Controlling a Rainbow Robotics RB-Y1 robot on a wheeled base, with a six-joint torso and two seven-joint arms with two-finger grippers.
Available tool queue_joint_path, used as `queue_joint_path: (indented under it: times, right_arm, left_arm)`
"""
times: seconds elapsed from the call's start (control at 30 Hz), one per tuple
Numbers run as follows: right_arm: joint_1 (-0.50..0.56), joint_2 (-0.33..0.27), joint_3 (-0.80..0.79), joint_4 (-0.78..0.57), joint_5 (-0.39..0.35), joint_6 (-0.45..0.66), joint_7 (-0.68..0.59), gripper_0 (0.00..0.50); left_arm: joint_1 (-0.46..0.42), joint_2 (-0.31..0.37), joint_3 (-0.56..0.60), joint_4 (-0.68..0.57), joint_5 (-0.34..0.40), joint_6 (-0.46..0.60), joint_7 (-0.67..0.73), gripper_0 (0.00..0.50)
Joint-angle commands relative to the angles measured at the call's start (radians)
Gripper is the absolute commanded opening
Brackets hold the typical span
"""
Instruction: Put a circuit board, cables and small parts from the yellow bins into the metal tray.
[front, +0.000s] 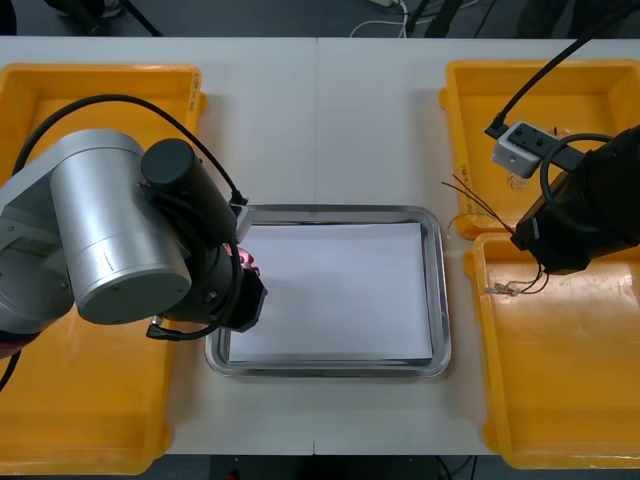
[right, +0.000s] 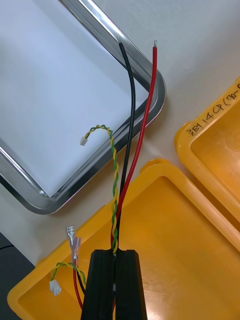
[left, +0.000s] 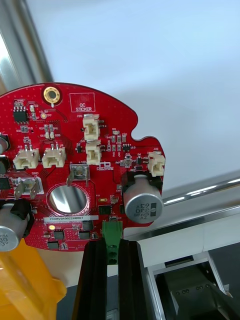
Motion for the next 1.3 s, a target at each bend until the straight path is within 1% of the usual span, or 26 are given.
queue_joint_path:
  times: [0.03, 0.13, 0.37, 0.57, 0.7, 0.97, 1.03, 1.13, 1.23, 1.3]
  right_arm:
    - [-0.033, 0.007, 0.007, -0.028, -0.010, 0.004, 0.048, 0.000]
    - [-0.033, 0.007, 0.008, -0.028, -0.012, 0.004, 0.056, 0.000]
    - [-0.033, 0.007, 0.007, -0.028, 0.013, 0.004, 0.082, 0.000]
    - [-0.033, 0.007, 0.007, -0.028, 0.026, 0.004, 0.107, 0.000]
    - [-0.033, 0.007, 0.008, -0.028, 0.036, 0.004, 0.122, 0.000]
    - [-0.033, 0.012, 0.008, -0.028, 0.060, 0.004, 0.145, 0.000]
    - [-0.033, 0.017, 0.008, -0.028, 0.069, 0.004, 0.151, 0.000]
    - [-0.033, 0.024, 0.008, -0.028, 0.082, 0.004, 0.159, 0.000]
    - [-0.033, 0.029, 0.007, -0.028, 0.091, 0.004, 0.163, 0.000]
    - [-0.033, 0.033, 0.008, -0.028, 0.096, 0.004, 0.166, 0.000]
  left_arm:
    - [-0.041, -0.031, -0.065, -0.006, -0.033, -0.035, -0.007, 0.000]
    - [-0.041, -0.035, -0.083, -0.006, -0.045, -0.038, -0.003, 0.000]
    - [-0.036, -0.032, -0.136, -0.004, -0.071, -0.039, 0.016, 0.000]
    - [-0.009, -0.028, -0.156, -0.004, -0.092, -0.061, 0.026, 0.000]
    - [-0.006, -0.026, -0.192, -0.001, -0.123, -0.087, 0.036, 0.000]
    - [0.000, -0.022, -0.232, 0.040, -0.141, -0.164, 0.048, 0.000]
    - [0.002, -0.022, -0.255, 0.060, -0.164, -0.185, 0.051, 0.000]
    - [0.002, -0.022, -0.271, 0.085, -0.169, -0.211, 0.051, 0.000]
    - [0.005, -0.020, -0.284, 0.088, -0.180, -0.219, 0.056, 0.000]
    - [0.008, -0.017, -0.286, 0.086, -0.174, -0.228, 0.059, 0.000]
